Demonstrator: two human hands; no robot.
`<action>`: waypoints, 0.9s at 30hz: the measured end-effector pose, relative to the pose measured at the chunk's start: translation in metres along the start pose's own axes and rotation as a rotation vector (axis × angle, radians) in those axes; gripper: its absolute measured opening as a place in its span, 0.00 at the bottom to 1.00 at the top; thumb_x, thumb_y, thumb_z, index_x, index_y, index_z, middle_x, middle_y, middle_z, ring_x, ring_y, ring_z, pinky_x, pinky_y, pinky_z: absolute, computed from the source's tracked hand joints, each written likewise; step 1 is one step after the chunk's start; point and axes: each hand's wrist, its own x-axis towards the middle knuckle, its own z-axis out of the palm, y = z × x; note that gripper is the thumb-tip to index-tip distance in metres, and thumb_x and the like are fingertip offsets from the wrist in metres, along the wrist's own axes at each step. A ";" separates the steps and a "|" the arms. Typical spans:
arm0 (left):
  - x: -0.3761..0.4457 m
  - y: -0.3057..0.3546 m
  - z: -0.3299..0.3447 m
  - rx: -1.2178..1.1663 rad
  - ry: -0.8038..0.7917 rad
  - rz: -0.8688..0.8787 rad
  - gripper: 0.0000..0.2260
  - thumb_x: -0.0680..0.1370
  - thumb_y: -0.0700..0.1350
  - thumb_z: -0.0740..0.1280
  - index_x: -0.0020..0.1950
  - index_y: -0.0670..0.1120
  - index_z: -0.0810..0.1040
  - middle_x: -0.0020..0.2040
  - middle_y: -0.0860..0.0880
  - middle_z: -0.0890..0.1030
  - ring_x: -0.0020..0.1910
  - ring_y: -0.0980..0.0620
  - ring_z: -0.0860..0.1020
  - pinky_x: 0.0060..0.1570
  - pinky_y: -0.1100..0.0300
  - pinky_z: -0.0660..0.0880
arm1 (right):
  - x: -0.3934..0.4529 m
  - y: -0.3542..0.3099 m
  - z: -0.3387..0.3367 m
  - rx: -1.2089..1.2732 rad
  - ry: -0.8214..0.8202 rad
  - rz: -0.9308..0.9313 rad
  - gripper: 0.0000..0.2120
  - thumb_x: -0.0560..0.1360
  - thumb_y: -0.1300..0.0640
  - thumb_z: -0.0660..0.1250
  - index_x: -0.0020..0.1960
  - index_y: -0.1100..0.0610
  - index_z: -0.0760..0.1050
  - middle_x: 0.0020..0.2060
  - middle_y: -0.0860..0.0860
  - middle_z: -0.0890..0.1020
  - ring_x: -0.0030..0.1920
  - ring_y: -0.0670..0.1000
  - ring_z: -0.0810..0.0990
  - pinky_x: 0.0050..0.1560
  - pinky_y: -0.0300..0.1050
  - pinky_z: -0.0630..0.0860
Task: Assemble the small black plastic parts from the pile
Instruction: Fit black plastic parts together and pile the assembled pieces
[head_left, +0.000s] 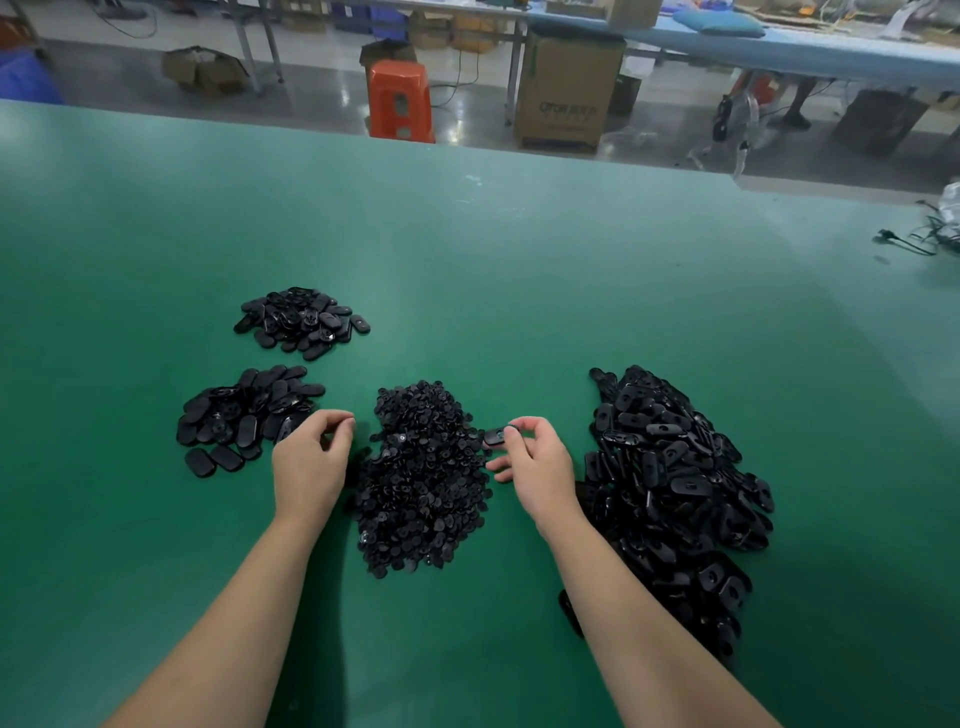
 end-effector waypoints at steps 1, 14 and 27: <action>0.000 0.001 0.000 -0.009 -0.004 -0.006 0.04 0.80 0.44 0.70 0.49 0.53 0.83 0.36 0.57 0.81 0.28 0.54 0.74 0.28 0.65 0.69 | 0.000 0.001 -0.001 -0.002 -0.011 -0.006 0.02 0.83 0.51 0.61 0.55 0.45 0.71 0.37 0.44 0.86 0.37 0.48 0.86 0.46 0.49 0.82; -0.006 0.044 0.014 -0.163 -0.100 -0.024 0.08 0.78 0.42 0.71 0.50 0.56 0.85 0.29 0.55 0.77 0.25 0.58 0.70 0.26 0.70 0.65 | -0.003 -0.003 -0.001 0.098 -0.034 -0.017 0.07 0.85 0.57 0.57 0.55 0.47 0.71 0.45 0.43 0.86 0.35 0.46 0.82 0.38 0.44 0.81; -0.031 0.115 0.071 -0.288 -0.296 -0.174 0.05 0.78 0.40 0.68 0.45 0.48 0.81 0.31 0.51 0.82 0.26 0.57 0.79 0.28 0.68 0.70 | -0.002 0.000 0.000 0.170 0.104 -0.057 0.03 0.83 0.59 0.61 0.51 0.53 0.71 0.41 0.50 0.84 0.32 0.49 0.82 0.31 0.43 0.79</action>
